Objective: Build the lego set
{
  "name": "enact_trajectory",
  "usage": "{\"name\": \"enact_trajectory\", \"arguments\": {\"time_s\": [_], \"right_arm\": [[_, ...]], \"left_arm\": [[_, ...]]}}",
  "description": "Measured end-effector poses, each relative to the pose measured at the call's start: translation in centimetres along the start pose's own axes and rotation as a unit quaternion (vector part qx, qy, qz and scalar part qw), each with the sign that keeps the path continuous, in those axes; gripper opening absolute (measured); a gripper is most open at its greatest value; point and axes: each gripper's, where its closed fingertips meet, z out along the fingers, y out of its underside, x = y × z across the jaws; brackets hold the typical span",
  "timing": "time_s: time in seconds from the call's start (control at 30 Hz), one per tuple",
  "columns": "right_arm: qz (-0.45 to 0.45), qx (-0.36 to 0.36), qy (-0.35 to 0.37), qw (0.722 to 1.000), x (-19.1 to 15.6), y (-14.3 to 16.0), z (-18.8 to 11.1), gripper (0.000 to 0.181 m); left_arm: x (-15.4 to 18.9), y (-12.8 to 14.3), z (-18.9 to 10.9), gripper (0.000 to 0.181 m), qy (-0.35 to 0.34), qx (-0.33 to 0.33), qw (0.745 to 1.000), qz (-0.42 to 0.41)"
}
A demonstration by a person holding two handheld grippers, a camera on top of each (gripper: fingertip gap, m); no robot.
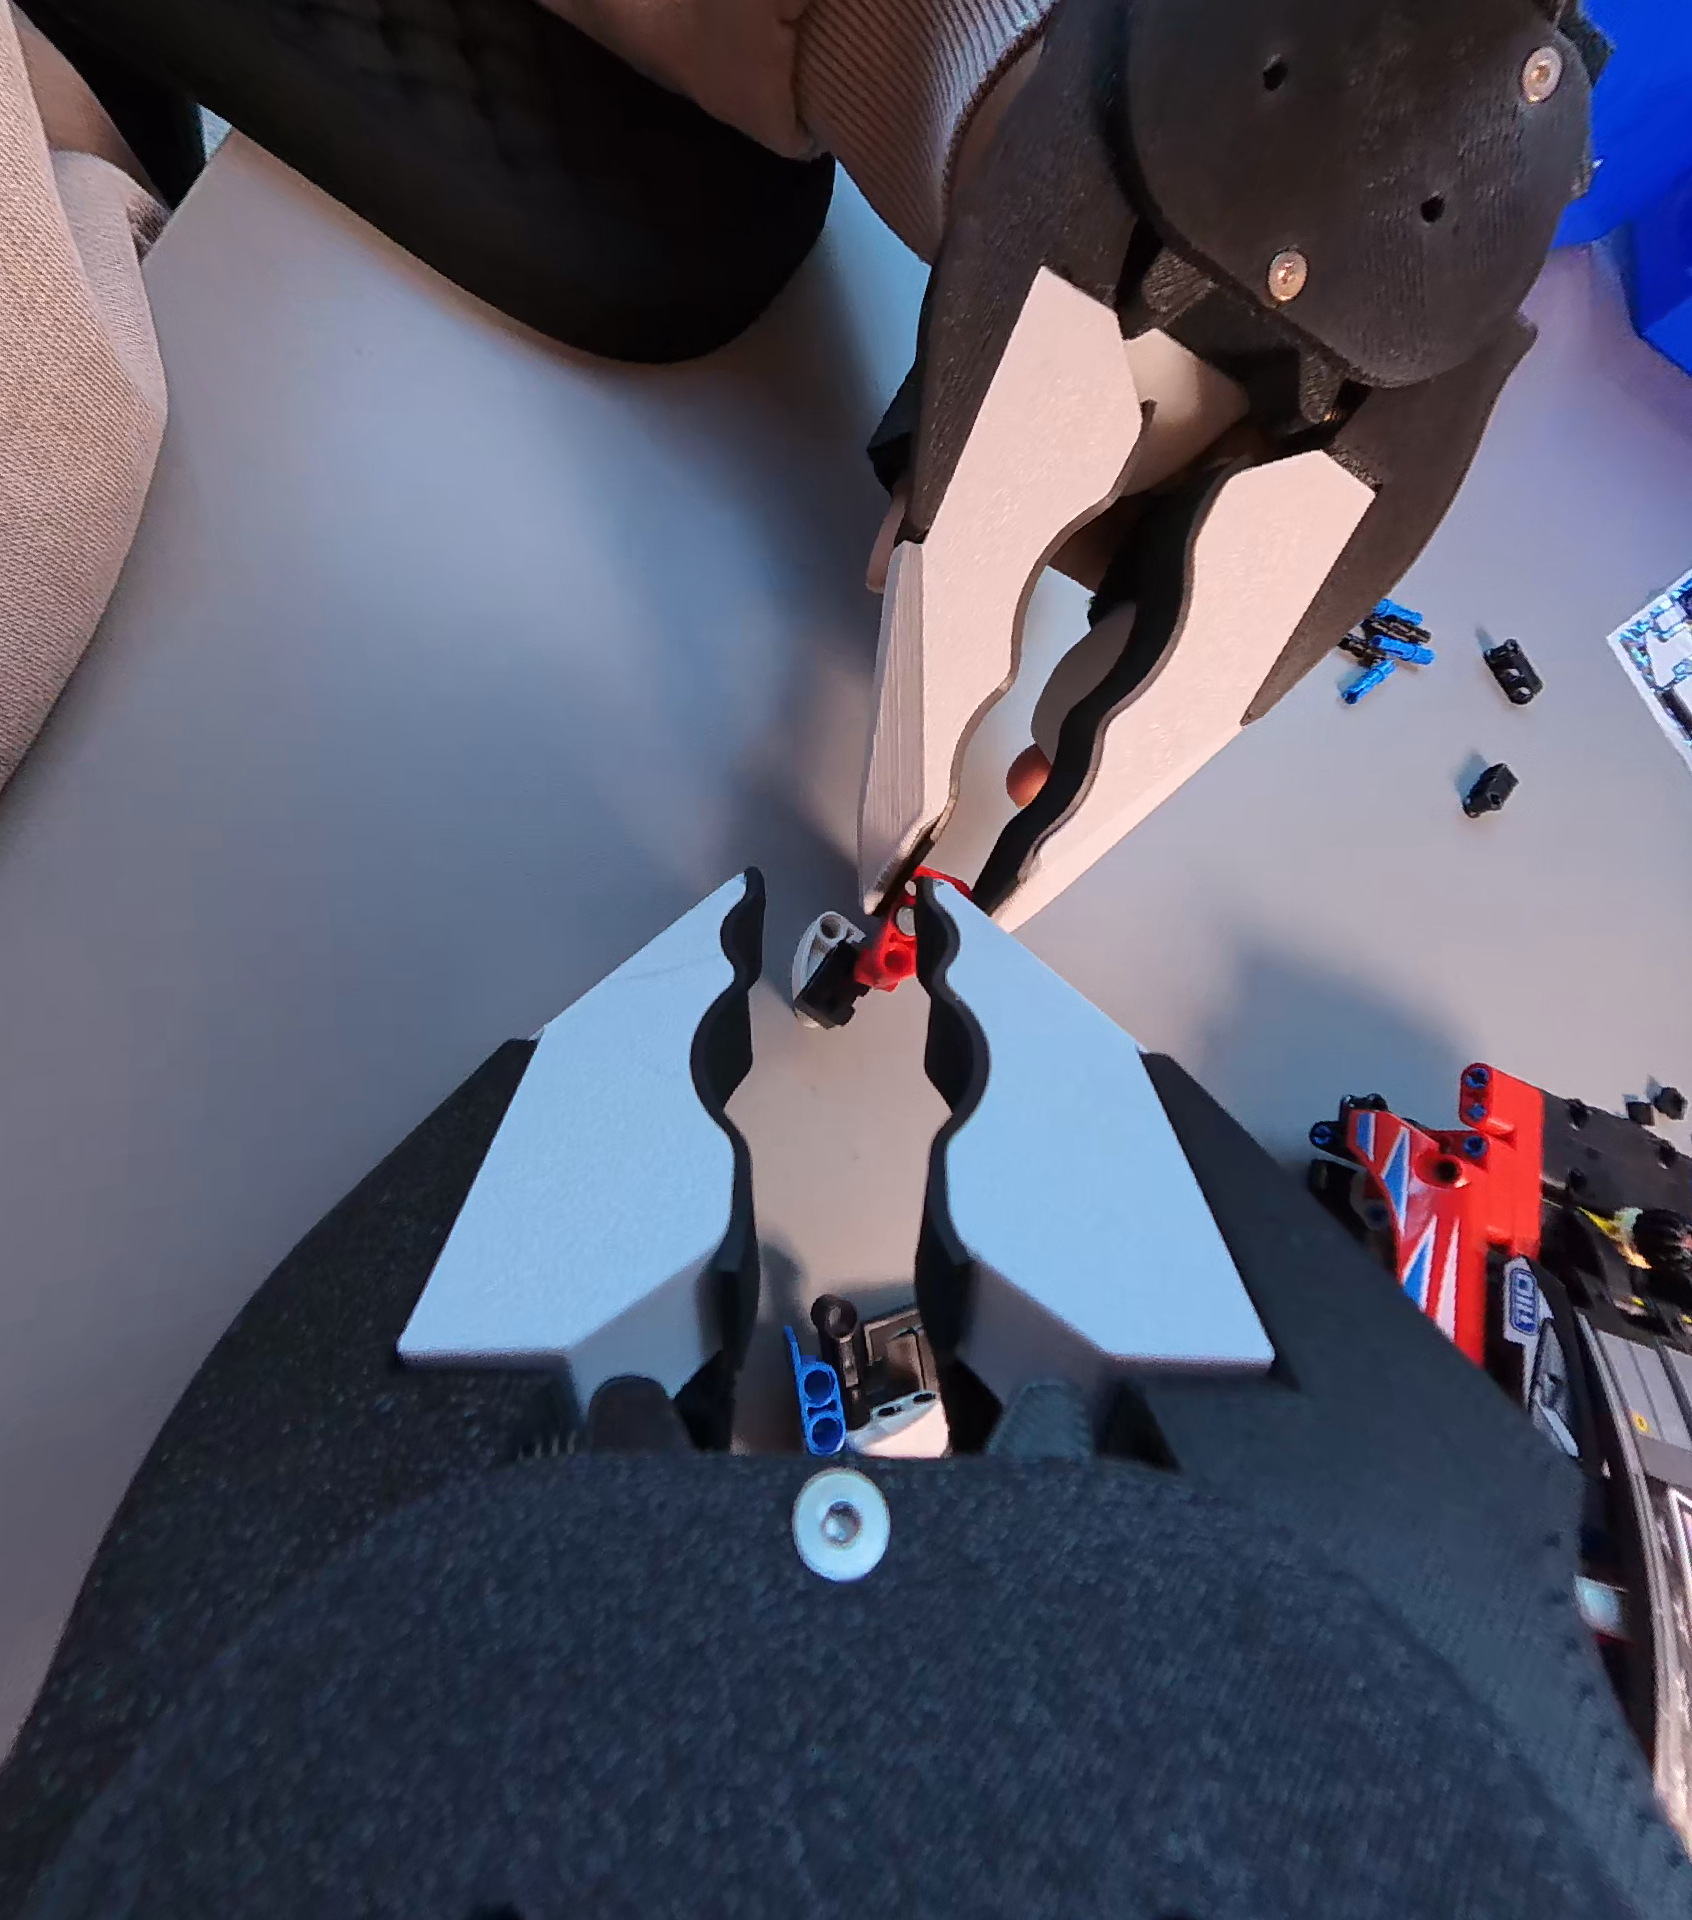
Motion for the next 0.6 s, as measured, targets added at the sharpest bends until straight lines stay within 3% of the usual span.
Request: {"name": "enact_trajectory", "arguments": {"time_s": [0.03,0.43,0.6], "right_arm": [[0.000,-0.001,0.000,1.000,0.0,0.0,0.0,0.027],[0.007,0.001,0.009,1.000,0.2,-0.1,0.1,0.025],[0.006,0.011,0.012,1.000,0.5,-0.5,-1.1,0.023]], "left_arm": [[0.0,0.0,0.0,0.013,0.001,0.001,1.000,0.001],[0.3,-0.1,0.1,0.014,0.026,0.025,0.999,-0.016],[0.4,-0.1,-0.1,0.013,0.040,0.028,0.999,-0.023]]}}
